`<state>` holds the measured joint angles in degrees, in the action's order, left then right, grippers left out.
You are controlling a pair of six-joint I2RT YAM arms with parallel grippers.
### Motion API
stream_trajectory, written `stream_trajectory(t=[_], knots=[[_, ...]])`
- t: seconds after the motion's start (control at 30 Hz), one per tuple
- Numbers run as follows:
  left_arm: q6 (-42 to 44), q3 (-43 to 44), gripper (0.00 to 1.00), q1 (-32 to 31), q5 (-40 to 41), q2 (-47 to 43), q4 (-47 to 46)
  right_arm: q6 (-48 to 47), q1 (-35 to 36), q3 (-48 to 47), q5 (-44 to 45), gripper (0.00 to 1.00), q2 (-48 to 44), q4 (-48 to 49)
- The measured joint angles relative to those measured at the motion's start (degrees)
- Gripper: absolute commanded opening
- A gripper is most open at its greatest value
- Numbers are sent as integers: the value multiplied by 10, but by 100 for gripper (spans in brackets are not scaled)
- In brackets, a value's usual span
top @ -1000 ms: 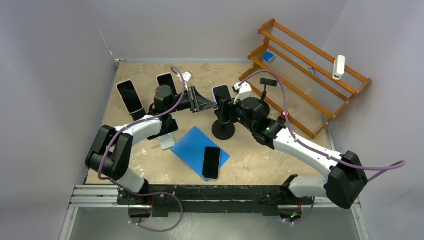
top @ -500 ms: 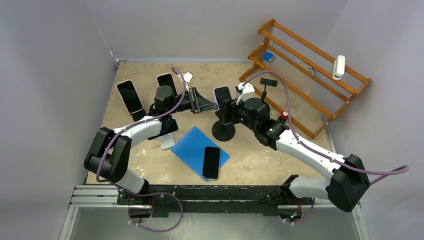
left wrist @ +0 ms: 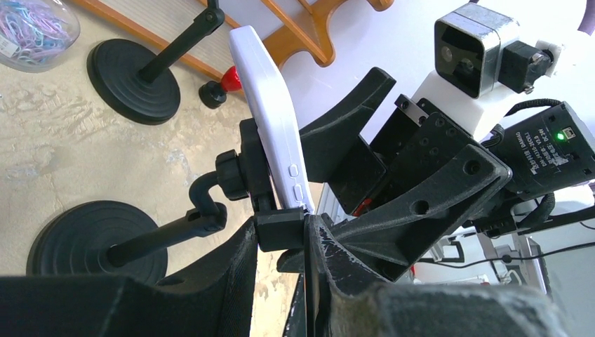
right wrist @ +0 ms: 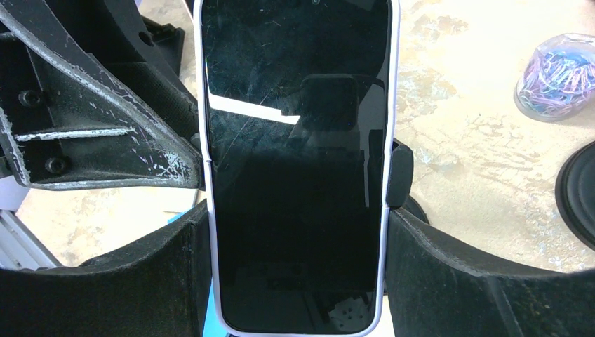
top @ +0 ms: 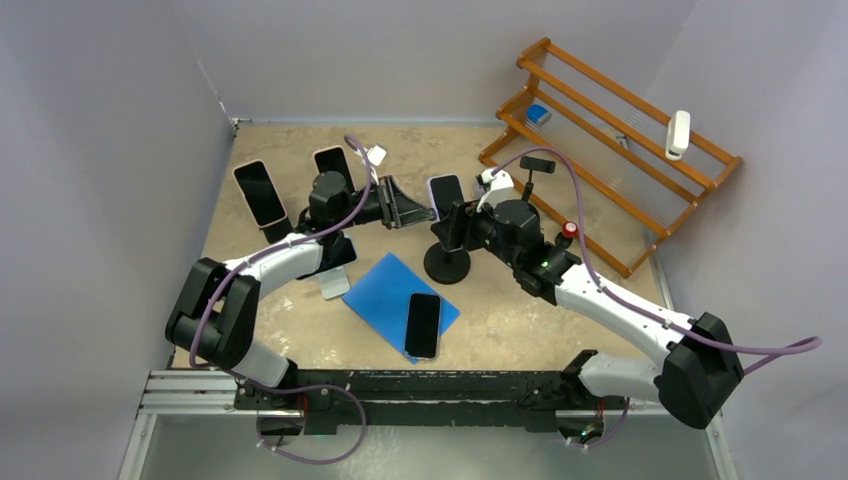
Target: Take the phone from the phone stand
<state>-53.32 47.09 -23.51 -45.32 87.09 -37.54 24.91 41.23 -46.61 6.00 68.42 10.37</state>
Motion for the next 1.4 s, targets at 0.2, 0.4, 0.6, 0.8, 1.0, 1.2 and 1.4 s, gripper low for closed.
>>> stream_trajectory(t=[0.2,0.4,0.6,0.8,1.0,1.2,1.4], knots=[[5,0,0,-3,8,-5,9,13,-5,10,-11,0,-5,12],[7,-4,0,-6,10,-9,9,23,-11,25,-16,0,-14,24],[7,-9,0,-7,12,-11,3,30,-18,36,-30,0,-22,36],[7,-11,0,-9,11,-13,0,32,-23,42,-43,0,-29,38],[7,-11,0,-9,11,-13,0,32,-26,45,-57,0,-29,45],[7,-15,0,-10,11,-13,-7,36,-27,49,-61,0,-31,52],[7,-17,0,-10,11,-13,-13,43,-28,56,-69,0,-35,61]])
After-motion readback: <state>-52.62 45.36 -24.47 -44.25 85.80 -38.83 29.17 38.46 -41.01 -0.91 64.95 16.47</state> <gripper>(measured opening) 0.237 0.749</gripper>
